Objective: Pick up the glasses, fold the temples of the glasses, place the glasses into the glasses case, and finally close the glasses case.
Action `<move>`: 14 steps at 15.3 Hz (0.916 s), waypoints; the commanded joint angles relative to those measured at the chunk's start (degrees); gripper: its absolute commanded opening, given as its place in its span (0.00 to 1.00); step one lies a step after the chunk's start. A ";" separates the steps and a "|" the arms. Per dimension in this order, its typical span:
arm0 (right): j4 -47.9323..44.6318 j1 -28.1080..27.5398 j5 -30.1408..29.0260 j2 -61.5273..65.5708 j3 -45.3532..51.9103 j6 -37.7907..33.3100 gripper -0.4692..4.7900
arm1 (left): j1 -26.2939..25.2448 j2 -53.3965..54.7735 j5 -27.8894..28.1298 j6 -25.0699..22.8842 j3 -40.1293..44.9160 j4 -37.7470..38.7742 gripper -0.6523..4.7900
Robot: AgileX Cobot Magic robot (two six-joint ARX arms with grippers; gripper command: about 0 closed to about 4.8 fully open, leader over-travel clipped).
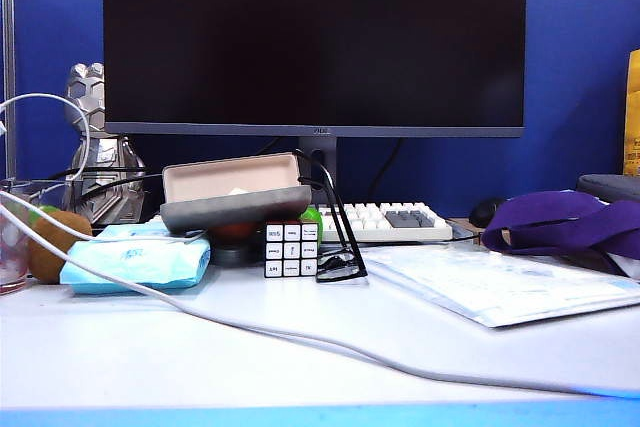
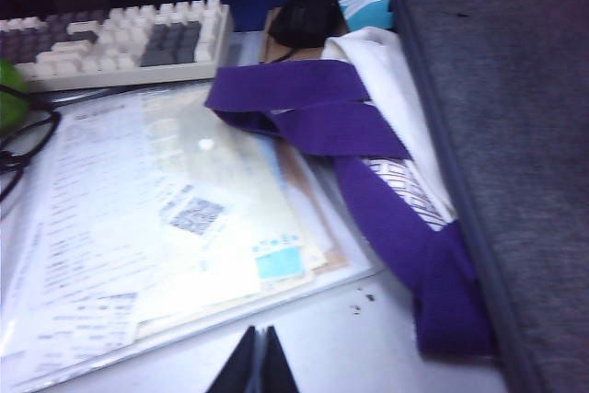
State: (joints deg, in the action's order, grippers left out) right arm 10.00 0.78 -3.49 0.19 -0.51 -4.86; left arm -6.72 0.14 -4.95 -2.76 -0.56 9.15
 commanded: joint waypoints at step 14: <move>-2.49 5.70 8.44 10.29 -20.65 -12.87 0.09 | 7.85 4.22 15.93 10.23 -15.08 -10.16 0.11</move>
State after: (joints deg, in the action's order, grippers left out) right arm 8.45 6.42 4.84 8.51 -18.81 -17.87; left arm 0.95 2.70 8.62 7.40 -13.54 -1.08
